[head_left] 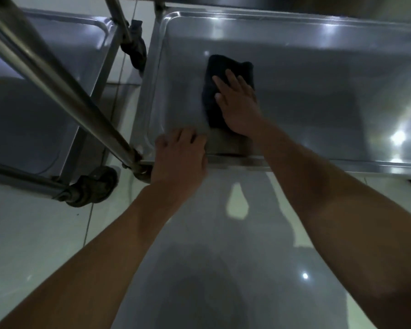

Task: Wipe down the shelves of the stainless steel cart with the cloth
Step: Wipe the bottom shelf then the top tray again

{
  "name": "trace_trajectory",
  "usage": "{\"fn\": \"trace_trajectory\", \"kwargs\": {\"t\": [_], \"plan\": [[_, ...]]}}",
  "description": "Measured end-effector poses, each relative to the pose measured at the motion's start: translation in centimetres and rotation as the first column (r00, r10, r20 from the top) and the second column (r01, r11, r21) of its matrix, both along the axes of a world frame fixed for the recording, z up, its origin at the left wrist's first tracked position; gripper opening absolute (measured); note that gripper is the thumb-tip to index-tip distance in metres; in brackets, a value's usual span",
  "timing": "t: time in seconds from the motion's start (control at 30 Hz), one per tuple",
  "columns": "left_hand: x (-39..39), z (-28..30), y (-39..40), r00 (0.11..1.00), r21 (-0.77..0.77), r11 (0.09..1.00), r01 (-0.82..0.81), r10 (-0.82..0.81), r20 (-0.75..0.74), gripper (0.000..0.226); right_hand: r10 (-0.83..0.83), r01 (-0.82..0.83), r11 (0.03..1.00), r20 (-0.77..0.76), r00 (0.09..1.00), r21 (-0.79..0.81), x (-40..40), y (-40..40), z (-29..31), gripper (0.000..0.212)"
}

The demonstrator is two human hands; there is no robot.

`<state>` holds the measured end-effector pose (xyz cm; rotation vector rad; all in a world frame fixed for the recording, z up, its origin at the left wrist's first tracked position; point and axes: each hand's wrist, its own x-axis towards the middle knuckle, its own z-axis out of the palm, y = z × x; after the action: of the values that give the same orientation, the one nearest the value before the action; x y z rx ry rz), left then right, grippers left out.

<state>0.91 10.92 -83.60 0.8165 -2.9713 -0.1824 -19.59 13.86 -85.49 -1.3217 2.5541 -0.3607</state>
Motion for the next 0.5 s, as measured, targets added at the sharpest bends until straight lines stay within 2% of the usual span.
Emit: {"fn": "trace_trajectory", "kwargs": {"t": [0.13, 0.17, 0.3, 0.4, 0.5], "plan": [[-2.8, 0.6, 3.6, 0.993, 0.083, 0.991, 0.105, -0.101, -0.053, 0.036, -0.114, 0.117, 0.992, -0.071, 0.991, 0.048, -4.7, 6.7, -1.3, 0.075], [-3.5, 0.7, 4.3, 0.991, 0.110, 0.986, 0.128, -0.123, -0.057, 0.038, -0.147, 0.151, 0.987, -0.077, 0.986, 0.048, -5.2, 8.5, -1.0, 0.075], [-5.8, 0.7, 7.3, 0.980, 0.151, 0.969, 0.196, -0.186, -0.074, 0.043, -0.252, 0.256, 0.966, -0.071, 0.965, 0.044, -5.1, 14.1, 1.0, 0.051], [-6.8, 0.8, 9.5, 0.971, 0.175, 0.956, 0.237, -0.225, -0.085, 0.039, -0.245, 0.250, 0.967, -0.099, 0.965, 0.042, -4.8, 16.7, 0.9, 0.050], [-7.3, 0.9, 10.9, 0.970, 0.188, 0.952, 0.240, -0.242, -0.013, 0.034, -0.262, 0.267, 0.961, -0.076, 0.962, 0.068, -3.6, 19.0, 0.6, 0.052]]}}
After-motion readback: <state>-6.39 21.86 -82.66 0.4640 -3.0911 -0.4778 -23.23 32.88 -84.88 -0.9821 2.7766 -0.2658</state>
